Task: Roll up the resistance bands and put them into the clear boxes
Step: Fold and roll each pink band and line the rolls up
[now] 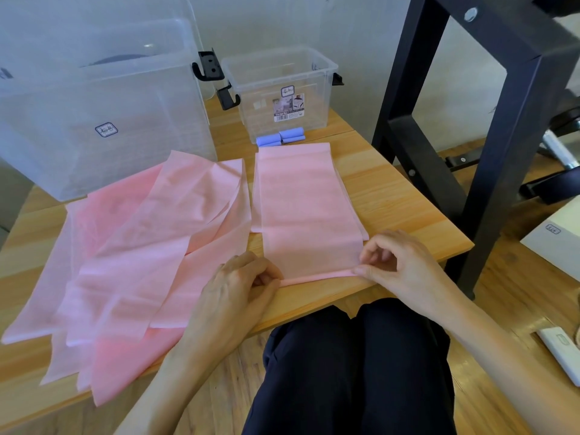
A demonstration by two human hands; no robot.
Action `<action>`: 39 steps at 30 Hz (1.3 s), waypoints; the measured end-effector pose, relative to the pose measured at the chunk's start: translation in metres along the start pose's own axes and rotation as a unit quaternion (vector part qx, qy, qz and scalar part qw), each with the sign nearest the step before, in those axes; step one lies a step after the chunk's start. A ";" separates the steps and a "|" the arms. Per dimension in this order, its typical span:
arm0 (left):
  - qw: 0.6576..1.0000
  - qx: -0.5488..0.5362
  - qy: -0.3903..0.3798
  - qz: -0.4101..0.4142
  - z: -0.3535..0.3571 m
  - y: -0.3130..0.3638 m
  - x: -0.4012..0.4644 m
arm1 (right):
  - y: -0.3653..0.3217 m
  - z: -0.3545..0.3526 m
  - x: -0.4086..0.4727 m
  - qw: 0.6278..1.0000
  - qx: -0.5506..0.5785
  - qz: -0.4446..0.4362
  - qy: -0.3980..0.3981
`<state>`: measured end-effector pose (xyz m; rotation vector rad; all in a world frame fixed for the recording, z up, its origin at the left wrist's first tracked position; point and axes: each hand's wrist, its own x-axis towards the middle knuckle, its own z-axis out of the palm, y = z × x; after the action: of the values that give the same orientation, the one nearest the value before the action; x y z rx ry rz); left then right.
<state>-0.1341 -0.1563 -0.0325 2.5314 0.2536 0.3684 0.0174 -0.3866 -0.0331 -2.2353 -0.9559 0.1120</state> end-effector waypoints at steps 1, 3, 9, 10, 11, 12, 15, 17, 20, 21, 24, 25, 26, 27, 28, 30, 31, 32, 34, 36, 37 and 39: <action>1.000 0.001 0.011 -0.003 0.001 0.001 0.000 | 0.000 0.001 0.000 1.000 0.006 0.001 0.007; 1.000 -0.002 0.027 -0.007 0.002 0.001 0.000 | 0.002 0.004 -0.003 1.000 0.014 -0.005 0.013; 0.999 0.024 0.029 0.012 0.002 -0.002 -0.003 | 0.003 0.005 -0.007 0.999 0.039 -0.018 0.031; 0.999 0.020 0.031 0.010 0.002 -0.002 -0.002 | 0.003 0.006 -0.005 0.999 0.034 -0.017 0.028; 0.999 0.016 0.032 0.007 0.002 -0.003 -0.001 | 0.003 0.006 -0.003 0.999 0.023 -0.013 0.022; 0.999 0.010 0.034 0.003 0.002 -0.003 0.001 | 0.003 0.007 -0.001 1.000 0.012 -0.007 0.017; 0.998 -0.004 0.046 -0.031 0.003 0.001 0.006 | -0.001 0.008 0.002 0.999 -0.004 0.012 0.041; 0.998 -0.007 0.057 -0.041 0.005 0.004 0.007 | -0.001 0.010 0.002 0.998 -0.001 0.020 0.067; 0.998 0.006 0.058 -0.005 0.007 0.004 0.005 | 0.002 0.012 -0.002 0.996 0.010 0.013 0.084; 0.998 0.017 0.057 0.012 0.006 0.004 0.003 | 0.005 0.012 -0.003 0.996 0.014 0.009 0.085; 0.998 0.027 0.048 0.023 0.003 0.000 -0.002 | 0.007 0.011 -0.007 0.996 0.024 -0.003 0.080; 0.998 0.029 0.047 0.020 0.004 -0.001 -0.002 | 0.009 0.011 -0.006 0.996 0.024 -0.007 0.085; 0.998 0.032 0.050 0.016 0.004 -0.001 -0.001 | 0.009 0.012 -0.005 0.996 0.021 -0.010 0.090; 0.998 0.030 0.054 0.008 0.006 -0.001 -0.001 | 0.010 0.014 -0.005 0.995 0.018 -0.009 0.094; 0.998 0.024 0.060 -0.005 0.007 -0.001 0.001 | 0.009 0.015 -0.004 0.995 0.016 -0.007 0.095; 0.997 0.012 0.067 -0.036 0.008 0.002 0.005 | 0.007 0.017 -0.004 0.995 0.012 -0.011 0.098; 0.996 0.006 0.069 -0.050 0.008 0.003 0.007 | 0.006 0.018 -0.004 0.994 0.009 -0.019 0.103; 0.996 0.001 0.072 -0.056 0.008 0.003 0.008 | 0.006 0.019 -0.005 0.994 0.006 -0.026 0.104; 0.996 -0.010 0.078 -0.049 0.009 0.004 0.011 | 0.007 0.018 -0.005 0.994 0.005 -0.025 0.103; 0.997 0.002 0.080 -0.025 0.010 0.004 0.010 | 0.008 0.017 -0.005 0.995 0.013 -0.019 0.101; 0.997 0.011 0.079 -0.011 0.010 0.003 0.010 | 0.008 0.017 -0.004 0.995 0.014 -0.019 0.102; 0.996 0.023 0.078 0.021 0.012 -0.001 0.009 | 0.009 0.017 -0.002 0.994 0.003 -0.025 0.106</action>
<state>-0.1217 -0.1592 -0.0401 2.5601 0.2718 0.5846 0.0158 -0.3823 -0.0516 -2.1656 -0.8921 -0.1433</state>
